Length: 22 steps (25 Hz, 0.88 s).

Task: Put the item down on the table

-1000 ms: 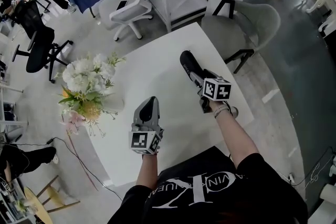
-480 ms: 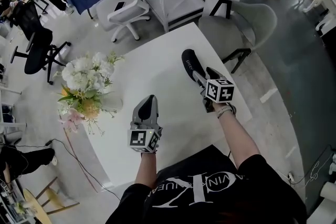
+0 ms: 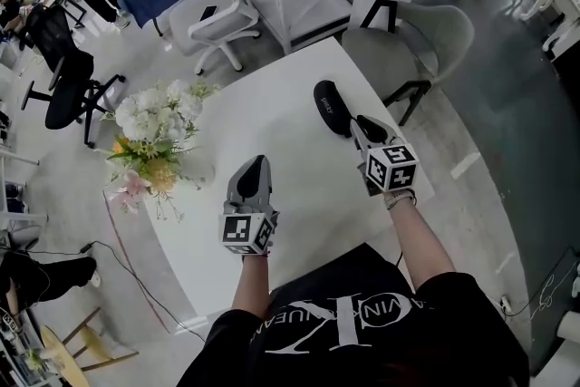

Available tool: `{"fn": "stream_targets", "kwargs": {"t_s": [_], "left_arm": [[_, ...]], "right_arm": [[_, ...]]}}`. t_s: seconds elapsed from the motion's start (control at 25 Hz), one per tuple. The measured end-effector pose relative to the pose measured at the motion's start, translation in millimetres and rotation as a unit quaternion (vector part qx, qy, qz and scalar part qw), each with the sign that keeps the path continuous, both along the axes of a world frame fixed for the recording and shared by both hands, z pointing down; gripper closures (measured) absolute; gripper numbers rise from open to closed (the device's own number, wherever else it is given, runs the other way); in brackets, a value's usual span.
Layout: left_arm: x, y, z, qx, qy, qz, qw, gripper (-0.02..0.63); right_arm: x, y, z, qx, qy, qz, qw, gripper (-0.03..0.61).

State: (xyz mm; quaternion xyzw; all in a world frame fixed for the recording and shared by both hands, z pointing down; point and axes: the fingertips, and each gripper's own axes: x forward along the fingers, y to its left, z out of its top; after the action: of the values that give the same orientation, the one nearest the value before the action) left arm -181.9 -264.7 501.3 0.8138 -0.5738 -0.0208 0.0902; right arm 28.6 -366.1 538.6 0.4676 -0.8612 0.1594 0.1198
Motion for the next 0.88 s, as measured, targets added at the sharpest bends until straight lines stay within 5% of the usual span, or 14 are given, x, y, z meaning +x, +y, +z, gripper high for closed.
{"fn": "stream_targets", "kwargs": {"t_s": [0.52,0.88], "left_arm": [[-1,14,-40,0.041,-0.006,0.003,0.9991,0.603],[-1,22,-69,0.063,-0.009,0.001,0.9980,0.603]], "right_arm": [[15,59,-88,0.135,0.013,-0.018,0.991,0.548],[22,78,-129,0.179,0.005,-0.010,0.984,0.548]]}}
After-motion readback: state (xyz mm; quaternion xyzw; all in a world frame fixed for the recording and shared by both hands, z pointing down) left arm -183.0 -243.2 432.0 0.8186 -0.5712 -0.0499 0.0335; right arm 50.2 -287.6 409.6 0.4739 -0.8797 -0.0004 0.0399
